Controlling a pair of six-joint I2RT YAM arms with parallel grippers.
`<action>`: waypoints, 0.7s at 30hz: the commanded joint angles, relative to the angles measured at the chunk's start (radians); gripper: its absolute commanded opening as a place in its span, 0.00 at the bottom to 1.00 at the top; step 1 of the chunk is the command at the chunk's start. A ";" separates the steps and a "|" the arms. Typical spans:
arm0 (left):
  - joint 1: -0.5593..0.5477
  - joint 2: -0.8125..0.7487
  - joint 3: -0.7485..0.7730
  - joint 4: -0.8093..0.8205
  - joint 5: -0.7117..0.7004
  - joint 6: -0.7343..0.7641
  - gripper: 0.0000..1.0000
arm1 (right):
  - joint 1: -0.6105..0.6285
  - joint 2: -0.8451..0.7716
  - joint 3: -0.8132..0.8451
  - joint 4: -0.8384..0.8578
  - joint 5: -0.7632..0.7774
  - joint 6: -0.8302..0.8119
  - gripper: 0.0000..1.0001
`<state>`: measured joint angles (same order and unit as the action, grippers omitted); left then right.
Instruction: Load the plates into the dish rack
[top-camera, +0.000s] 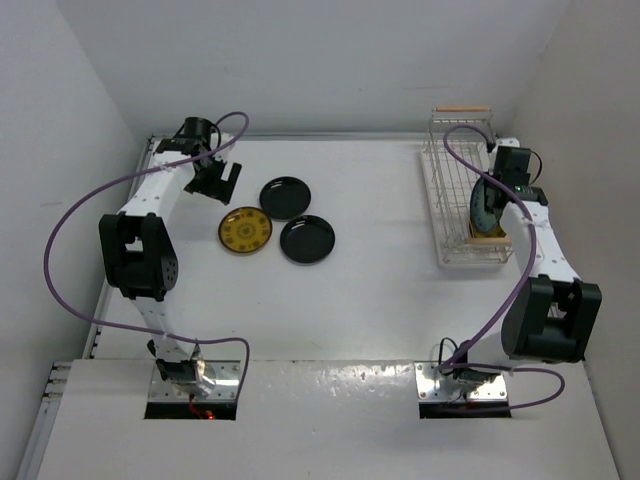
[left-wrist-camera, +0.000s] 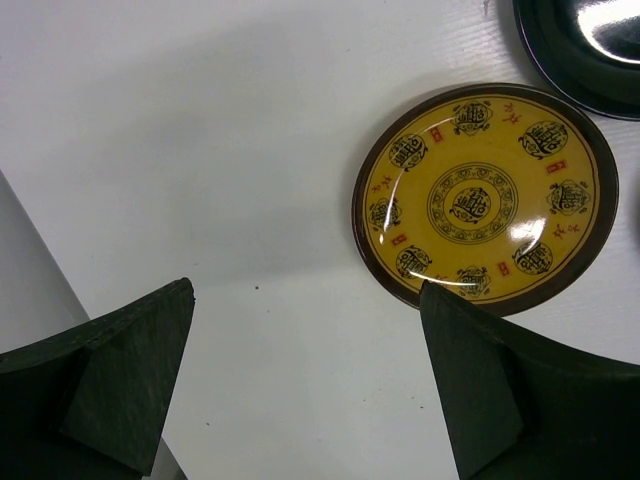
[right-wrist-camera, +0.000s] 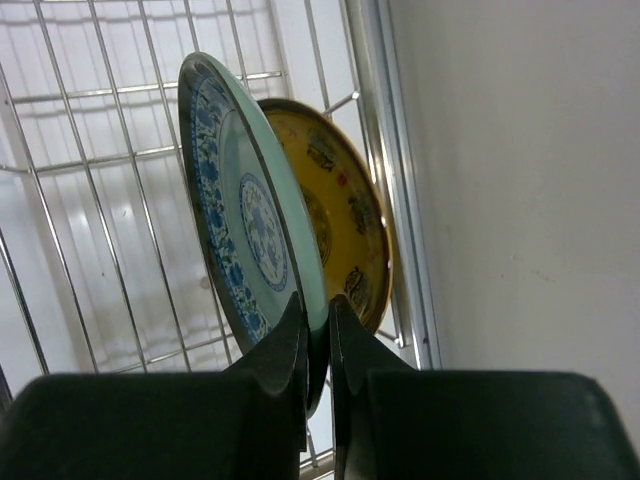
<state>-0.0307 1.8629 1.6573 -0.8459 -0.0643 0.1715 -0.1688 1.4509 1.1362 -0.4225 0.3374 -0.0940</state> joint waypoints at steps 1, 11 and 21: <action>0.008 -0.004 0.001 0.019 -0.009 -0.007 0.99 | -0.001 -0.038 -0.024 0.019 -0.020 0.013 0.00; 0.008 -0.004 0.001 0.019 0.000 -0.007 0.99 | 0.008 -0.020 -0.058 0.018 0.035 -0.036 0.00; 0.008 -0.004 0.001 0.019 0.000 -0.007 0.99 | 0.006 -0.014 -0.046 -0.012 -0.058 -0.033 0.60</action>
<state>-0.0307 1.8648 1.6573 -0.8429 -0.0666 0.1715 -0.1661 1.4525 1.0790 -0.4507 0.3134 -0.1295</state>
